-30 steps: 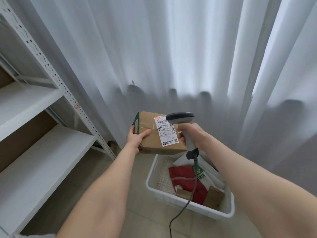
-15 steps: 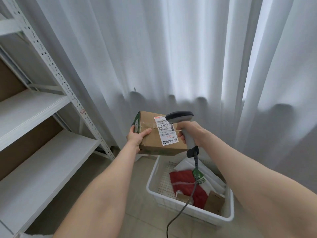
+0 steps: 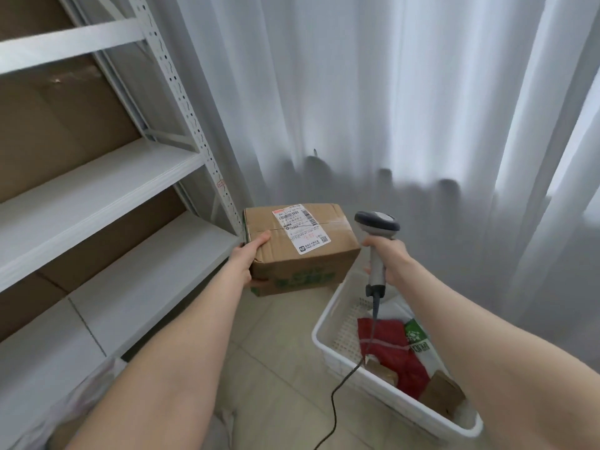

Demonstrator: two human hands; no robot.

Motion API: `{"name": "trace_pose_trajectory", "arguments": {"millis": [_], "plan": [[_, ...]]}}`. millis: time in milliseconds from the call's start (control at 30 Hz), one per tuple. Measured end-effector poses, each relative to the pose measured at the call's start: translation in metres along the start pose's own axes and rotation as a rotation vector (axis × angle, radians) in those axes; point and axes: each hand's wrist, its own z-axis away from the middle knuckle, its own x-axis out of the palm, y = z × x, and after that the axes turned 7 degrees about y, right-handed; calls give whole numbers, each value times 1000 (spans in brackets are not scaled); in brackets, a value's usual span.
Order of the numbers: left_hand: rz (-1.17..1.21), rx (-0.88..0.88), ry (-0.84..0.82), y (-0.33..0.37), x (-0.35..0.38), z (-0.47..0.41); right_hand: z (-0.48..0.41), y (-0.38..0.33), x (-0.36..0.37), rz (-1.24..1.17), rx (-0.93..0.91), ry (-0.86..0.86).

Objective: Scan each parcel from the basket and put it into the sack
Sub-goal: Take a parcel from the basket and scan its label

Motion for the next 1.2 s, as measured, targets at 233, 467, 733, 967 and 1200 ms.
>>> {"name": "trace_pose_trajectory", "arguments": {"millis": [233,467,733,967,1200], "plan": [[53,-90,127,-13,-111,17,42,28,103,32,-24,-206],[211,-141,226,-41,-254,36,101,70,206,119,-30,-353],[253,-116,343,-91,-436,49,202,158,332,247,10,-436],[408,-236,490,-161,-558,39,280,251,417,278,145,-483],[514,-278,658,-215,-601,21,297,315,455,367,221,-472]]}}
